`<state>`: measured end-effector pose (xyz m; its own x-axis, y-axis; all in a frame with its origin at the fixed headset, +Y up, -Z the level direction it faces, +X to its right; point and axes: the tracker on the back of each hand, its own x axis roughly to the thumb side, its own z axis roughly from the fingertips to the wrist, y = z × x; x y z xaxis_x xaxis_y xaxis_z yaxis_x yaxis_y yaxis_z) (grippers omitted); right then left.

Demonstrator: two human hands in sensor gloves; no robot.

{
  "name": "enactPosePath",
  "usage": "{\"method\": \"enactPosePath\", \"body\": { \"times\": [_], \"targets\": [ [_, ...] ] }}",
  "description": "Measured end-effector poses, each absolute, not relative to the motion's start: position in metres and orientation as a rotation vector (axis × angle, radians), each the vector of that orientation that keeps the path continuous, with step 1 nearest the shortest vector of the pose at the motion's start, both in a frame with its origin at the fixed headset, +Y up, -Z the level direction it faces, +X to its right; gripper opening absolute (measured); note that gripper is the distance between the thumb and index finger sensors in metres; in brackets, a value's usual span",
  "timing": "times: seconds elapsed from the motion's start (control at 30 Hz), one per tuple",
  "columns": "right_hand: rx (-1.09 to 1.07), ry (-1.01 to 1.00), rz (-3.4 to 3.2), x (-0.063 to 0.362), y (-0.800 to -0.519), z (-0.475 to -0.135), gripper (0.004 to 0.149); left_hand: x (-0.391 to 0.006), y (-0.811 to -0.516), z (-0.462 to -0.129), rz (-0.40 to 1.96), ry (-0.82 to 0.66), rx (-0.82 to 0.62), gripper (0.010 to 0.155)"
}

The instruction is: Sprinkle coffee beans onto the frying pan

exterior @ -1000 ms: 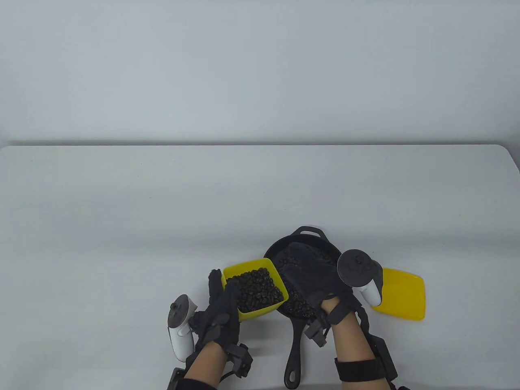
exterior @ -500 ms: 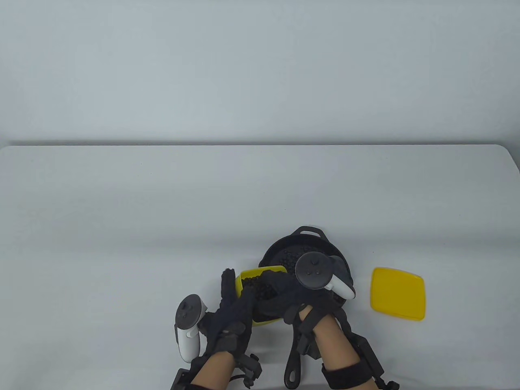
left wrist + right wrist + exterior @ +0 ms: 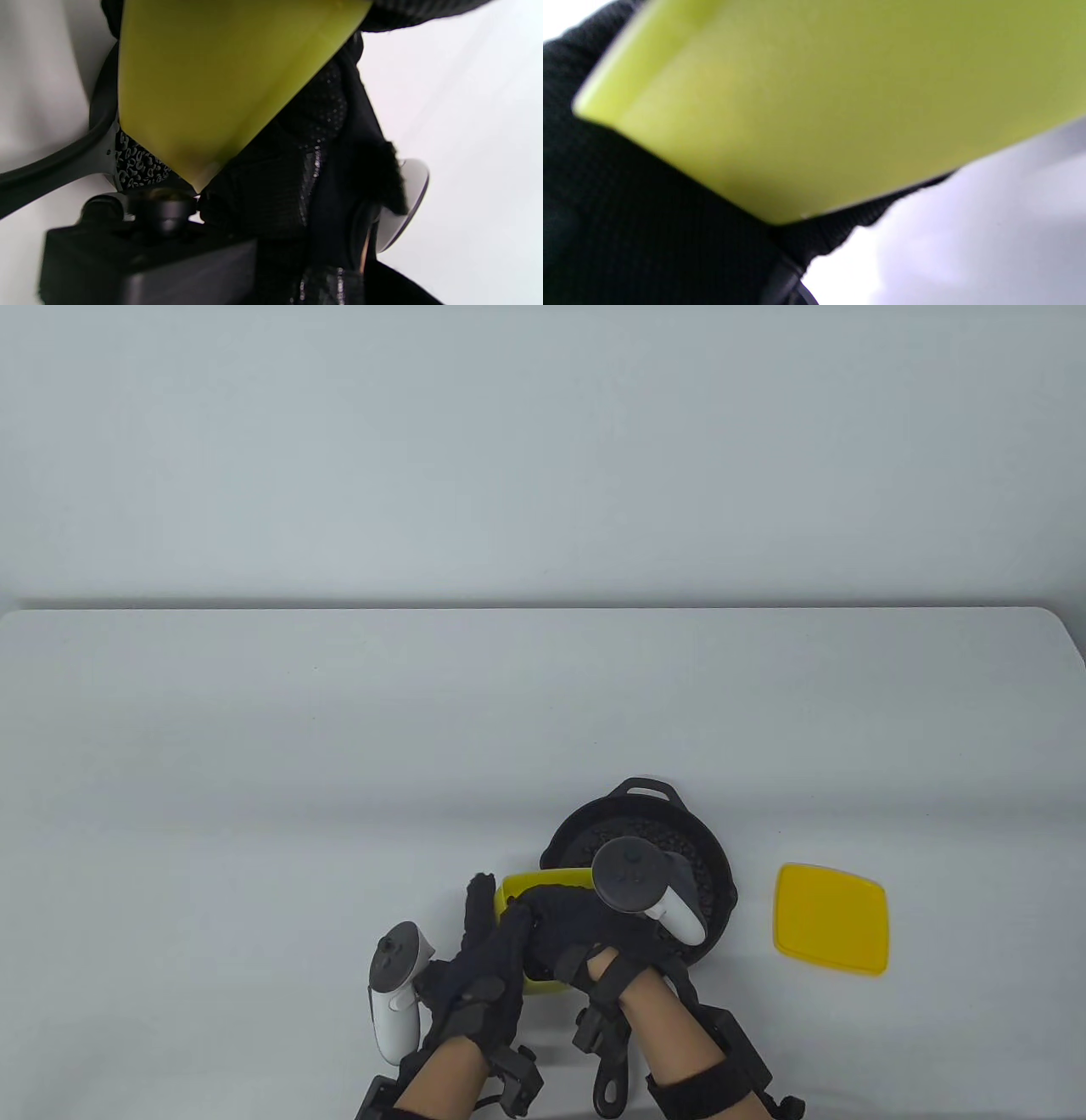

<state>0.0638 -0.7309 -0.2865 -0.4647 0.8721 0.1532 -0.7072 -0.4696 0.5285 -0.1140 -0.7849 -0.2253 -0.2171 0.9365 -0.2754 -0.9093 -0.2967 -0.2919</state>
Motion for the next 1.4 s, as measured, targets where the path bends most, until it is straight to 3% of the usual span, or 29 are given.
{"method": "enactPosePath", "body": {
  "times": [0.3, 0.63, 0.73, 0.9, 1.07, 1.3, 1.4],
  "targets": [
    [0.37, 0.388, 1.853, 0.094, -0.732, -0.294, 0.034, -0.113, -0.794, -0.228, 1.892, -0.032, -0.502, 0.082],
    [0.191, 0.201, 1.724, 0.158, -0.724, -0.304, 0.034, -0.128, -0.796, -0.233, 1.872, 0.019, -0.408, 0.082],
    [0.065, 0.223, 1.856, 0.173, -0.738, -0.308, 0.035, -0.133, -0.794, -0.233, 1.877, 0.022, -0.373, 0.082],
    [-0.051, 0.368, 2.041, 0.165, -0.767, -0.312, 0.038, -0.136, -0.792, -0.233, 1.885, 0.021, -0.36, 0.082],
    [-0.099, 0.337, 1.975, 0.155, -0.774, -0.315, 0.05, -0.141, -0.791, -0.233, 1.894, 0.024, -0.346, 0.082],
    [-0.014, 0.236, 1.739, 0.168, -0.766, -0.311, 0.085, -0.142, -0.789, -0.234, 1.904, 0.025, -0.329, 0.082],
    [0.012, 0.238, 1.71, 0.175, -0.764, -0.309, 0.09, -0.141, -0.79, -0.234, 1.896, 0.019, -0.328, 0.082]
  ]
}}
